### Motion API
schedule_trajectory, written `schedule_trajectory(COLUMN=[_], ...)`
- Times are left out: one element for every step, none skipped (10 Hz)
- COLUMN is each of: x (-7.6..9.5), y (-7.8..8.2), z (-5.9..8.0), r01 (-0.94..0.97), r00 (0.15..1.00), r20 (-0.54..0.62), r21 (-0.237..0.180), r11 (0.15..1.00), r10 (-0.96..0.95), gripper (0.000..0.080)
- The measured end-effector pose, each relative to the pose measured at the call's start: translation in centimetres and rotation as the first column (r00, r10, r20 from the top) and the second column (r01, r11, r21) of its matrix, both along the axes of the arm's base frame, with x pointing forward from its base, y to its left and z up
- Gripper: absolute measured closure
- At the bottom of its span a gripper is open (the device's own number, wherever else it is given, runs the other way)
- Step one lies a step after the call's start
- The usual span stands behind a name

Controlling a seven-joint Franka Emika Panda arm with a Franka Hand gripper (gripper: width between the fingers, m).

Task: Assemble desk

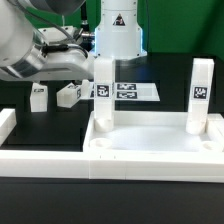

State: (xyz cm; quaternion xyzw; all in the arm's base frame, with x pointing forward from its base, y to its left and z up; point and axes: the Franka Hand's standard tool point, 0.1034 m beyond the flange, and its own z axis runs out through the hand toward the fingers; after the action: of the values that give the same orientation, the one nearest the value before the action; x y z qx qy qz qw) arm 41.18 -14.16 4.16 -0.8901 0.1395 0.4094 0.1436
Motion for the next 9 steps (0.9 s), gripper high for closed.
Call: schedule_trajectory(x=[-0.47, -0.38, -0.65, -0.83, -1.13, -1.27, -0.89, -0.90, -0.94], y=[0.15, 0.16, 0.27, 0.34, 0.53, 0.74, 0.91, 0.93, 0.92], z=[-0.30, -0.39, -0.43, -0.52, -0.57, -0.68, -0.95, -0.91, -0.94], r01=[0.019, 0.014, 0.015, 0.014, 0.012, 0.008, -0.003, -0.003, -0.003], r00=[0.999, 0.999, 0.998, 0.998, 0.995, 0.989, 0.989, 0.989, 0.989], r20=[-0.041, -0.038, -0.054, -0.063, -0.097, -0.151, -0.147, -0.144, -0.145], r21=[-0.003, -0.001, 0.006, 0.008, 0.022, 0.038, 0.036, 0.037, 0.038], r11=[1.000, 1.000, 1.000, 1.000, 1.000, 0.999, 0.999, 0.999, 0.999], r10=[-0.019, -0.014, -0.014, -0.013, -0.010, -0.002, 0.008, 0.009, 0.008], gripper=[0.0151, 0.0151, 0.0151, 0.0151, 0.0151, 0.0151, 0.0151, 0.0151, 0.0151])
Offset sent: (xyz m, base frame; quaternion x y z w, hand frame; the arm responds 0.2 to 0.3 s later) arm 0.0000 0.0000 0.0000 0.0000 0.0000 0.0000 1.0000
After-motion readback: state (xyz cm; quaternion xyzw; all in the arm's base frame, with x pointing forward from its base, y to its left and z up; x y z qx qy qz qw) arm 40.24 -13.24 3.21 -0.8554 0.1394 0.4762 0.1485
